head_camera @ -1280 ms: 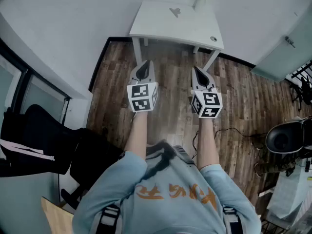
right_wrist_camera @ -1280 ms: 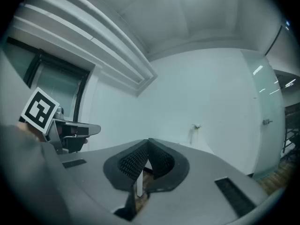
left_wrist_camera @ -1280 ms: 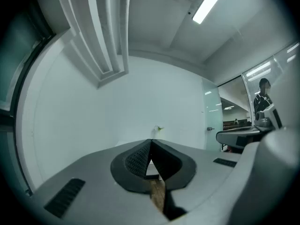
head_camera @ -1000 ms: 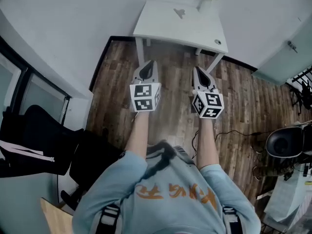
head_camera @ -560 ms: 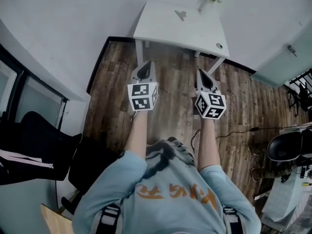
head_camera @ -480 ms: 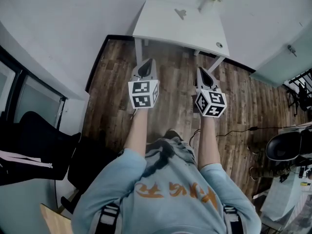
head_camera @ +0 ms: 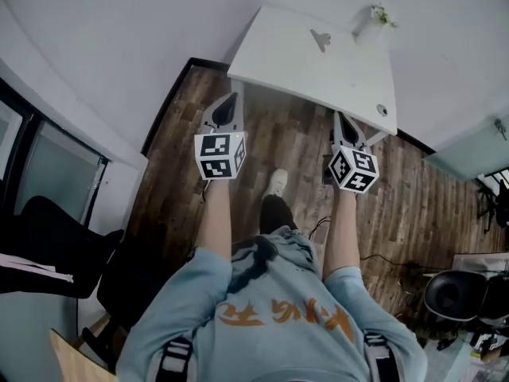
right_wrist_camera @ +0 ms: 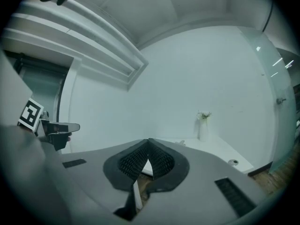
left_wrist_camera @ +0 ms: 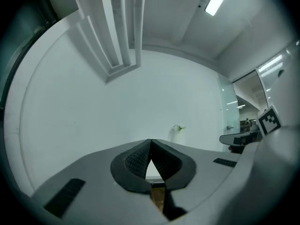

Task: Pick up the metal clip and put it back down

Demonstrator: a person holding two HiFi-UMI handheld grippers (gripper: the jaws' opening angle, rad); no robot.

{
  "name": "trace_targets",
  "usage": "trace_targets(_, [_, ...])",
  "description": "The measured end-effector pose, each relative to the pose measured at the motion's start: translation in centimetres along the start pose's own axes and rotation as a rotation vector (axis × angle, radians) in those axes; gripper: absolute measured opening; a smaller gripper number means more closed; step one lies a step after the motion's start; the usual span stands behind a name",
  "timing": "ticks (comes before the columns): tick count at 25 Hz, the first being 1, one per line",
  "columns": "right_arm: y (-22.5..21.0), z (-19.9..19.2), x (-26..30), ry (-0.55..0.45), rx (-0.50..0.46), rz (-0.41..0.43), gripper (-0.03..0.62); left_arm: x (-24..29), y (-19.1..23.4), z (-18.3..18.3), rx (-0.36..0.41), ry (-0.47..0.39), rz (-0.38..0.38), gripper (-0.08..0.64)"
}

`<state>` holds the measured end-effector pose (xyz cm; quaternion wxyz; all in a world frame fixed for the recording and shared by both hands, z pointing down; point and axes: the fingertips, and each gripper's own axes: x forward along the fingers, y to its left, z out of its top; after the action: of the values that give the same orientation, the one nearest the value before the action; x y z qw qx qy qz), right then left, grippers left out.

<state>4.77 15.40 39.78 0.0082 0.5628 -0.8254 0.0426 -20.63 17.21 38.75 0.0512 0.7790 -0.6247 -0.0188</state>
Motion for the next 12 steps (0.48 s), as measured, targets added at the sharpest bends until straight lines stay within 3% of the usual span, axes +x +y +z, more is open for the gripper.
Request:
trace_targets(3, [-3.3, 0.2, 7.8, -0.020, 0.039, 0.022, 0.014, 7.5, -0.2, -0.2, 0.041, 0.020, 0.014, 0.023])
trace_targets(7, [-6.8, 2.3, 18.1, -0.020, 0.019, 0.084, 0.014, 18.8, -3.2, 0.0, 0.075, 0.073, -0.053, 0.024])
trace_targets(12, [-13.9, 1.9, 27.2, 0.053, -0.010, 0.087, 0.014, 30.3, -4.0, -1.0, 0.071, 0.156, -0.050, 0.024])
